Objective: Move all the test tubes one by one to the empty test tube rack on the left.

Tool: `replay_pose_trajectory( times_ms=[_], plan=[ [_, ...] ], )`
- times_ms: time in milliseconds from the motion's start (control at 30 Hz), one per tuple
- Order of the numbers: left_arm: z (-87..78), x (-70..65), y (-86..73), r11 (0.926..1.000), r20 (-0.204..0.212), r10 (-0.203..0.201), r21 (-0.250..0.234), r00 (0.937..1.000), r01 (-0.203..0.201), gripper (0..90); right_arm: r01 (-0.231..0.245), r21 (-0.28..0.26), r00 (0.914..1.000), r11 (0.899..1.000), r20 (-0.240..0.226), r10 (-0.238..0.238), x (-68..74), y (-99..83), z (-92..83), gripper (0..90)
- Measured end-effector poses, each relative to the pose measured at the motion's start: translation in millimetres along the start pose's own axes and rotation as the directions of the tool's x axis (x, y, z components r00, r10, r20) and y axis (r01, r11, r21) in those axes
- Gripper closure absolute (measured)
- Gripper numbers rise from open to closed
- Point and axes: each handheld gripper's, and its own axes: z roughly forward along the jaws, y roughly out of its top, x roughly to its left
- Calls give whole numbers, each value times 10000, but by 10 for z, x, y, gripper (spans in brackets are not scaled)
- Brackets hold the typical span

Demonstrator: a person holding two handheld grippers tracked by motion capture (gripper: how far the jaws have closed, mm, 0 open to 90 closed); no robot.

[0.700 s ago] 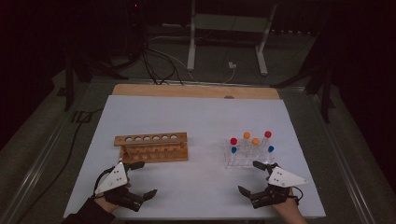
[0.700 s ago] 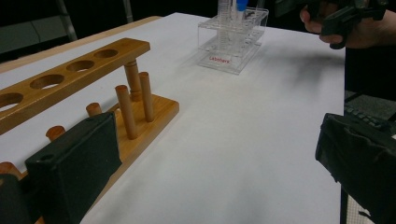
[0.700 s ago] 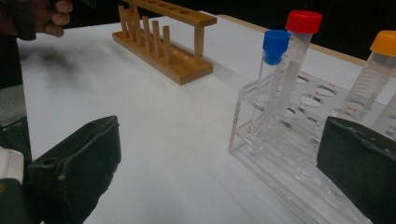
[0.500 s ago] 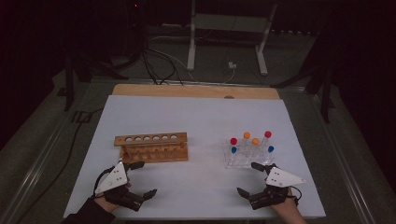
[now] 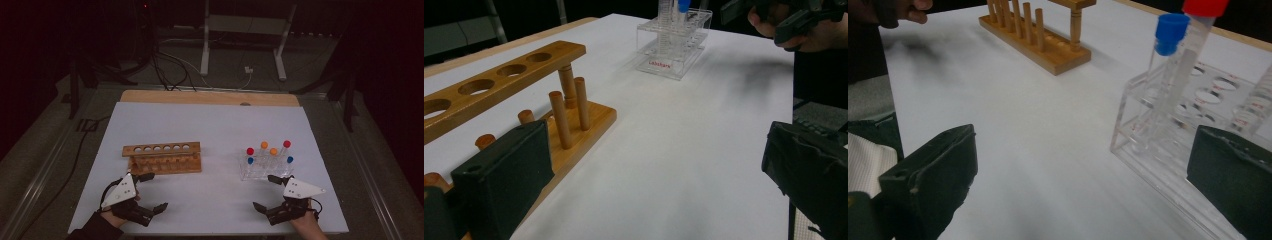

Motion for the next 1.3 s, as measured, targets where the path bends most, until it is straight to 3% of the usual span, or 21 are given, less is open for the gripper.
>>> replay_pose_trajectory(
  times_ms=[333,633,800,1133,1300],
  plan=[
    [12,3,-6,10000,41,25,68,10000,-25,7,18,-534,9999,9986,-144,-26,57,206,-100,0],
    [3,0,-5,10000,33,24,9,10000,-24,7,35,-1136,9984,9935,569,29,23,379,-248,0],
    [2,-1,-5,10000,22,36,35,10000,-36,7,-149,-1350,9940,9907,1054,293,-76,425,-327,3],
    [0,0,-6,10000,24,10,35,10000,-10,7,-629,-1317,9751,9893,2031,890,-237,390,-391,3],
    [-1,1,-6,10000,46,-23,23,10000,23,7,-860,-1199,9603,9891,2544,1144,-320,362,-416,3]
  ],
)
